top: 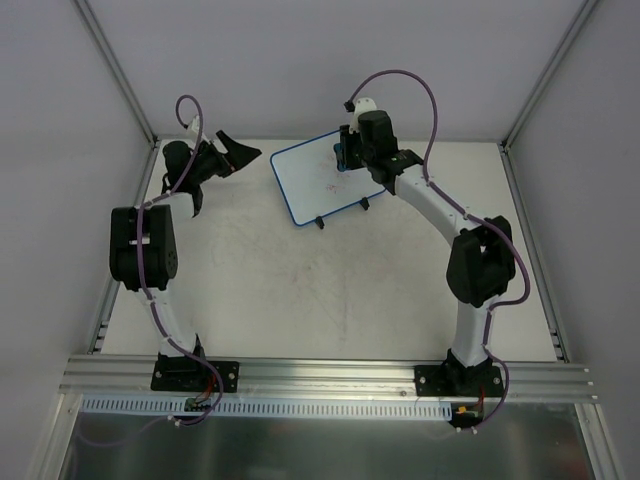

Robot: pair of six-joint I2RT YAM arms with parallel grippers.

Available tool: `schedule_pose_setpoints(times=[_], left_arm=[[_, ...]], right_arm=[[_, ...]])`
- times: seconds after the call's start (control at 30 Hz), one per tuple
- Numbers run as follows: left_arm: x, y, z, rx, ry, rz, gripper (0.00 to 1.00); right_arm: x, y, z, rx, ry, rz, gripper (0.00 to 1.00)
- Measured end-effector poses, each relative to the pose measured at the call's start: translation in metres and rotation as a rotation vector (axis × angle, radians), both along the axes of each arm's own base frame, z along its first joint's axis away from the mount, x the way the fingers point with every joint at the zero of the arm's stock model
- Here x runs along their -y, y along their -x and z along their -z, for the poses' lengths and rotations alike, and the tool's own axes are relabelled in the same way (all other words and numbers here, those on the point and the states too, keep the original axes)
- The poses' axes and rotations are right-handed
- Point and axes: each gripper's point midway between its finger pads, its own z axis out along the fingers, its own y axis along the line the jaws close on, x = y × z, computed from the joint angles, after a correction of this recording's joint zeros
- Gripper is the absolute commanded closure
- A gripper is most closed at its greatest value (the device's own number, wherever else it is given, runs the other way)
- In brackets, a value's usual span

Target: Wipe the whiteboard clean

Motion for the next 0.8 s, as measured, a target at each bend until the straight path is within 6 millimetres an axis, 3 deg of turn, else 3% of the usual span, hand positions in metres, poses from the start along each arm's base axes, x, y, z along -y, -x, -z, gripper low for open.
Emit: schedule_pose_setpoints(times=[0.13, 0.3, 0.47, 0.8], left_arm=[[0.006, -0.006, 0.022, -0.040, 0.033, -0.006, 0.08], [0.028, -0.014, 0.039, -0.074, 0.087, 0.055, 0.08], [0.041, -0.014, 0.032, -0.039, 0.083, 0.094, 0.07], [0.058, -0.007, 0.015, 0.037, 0.107, 0.147, 0.18]], right_arm=[[0.000, 0.000, 0.006, -0.001, -0.001, -0.002, 1.00], [-0.003, 0.000, 0.012, 0.002, -0.014, -0.011, 1.00], [-0.006, 0.000, 0.012, 0.010, -0.023, -0.019, 1.00], [-0.008, 0.000, 0.012, 0.011, -0.030, -0.023, 1.00]])
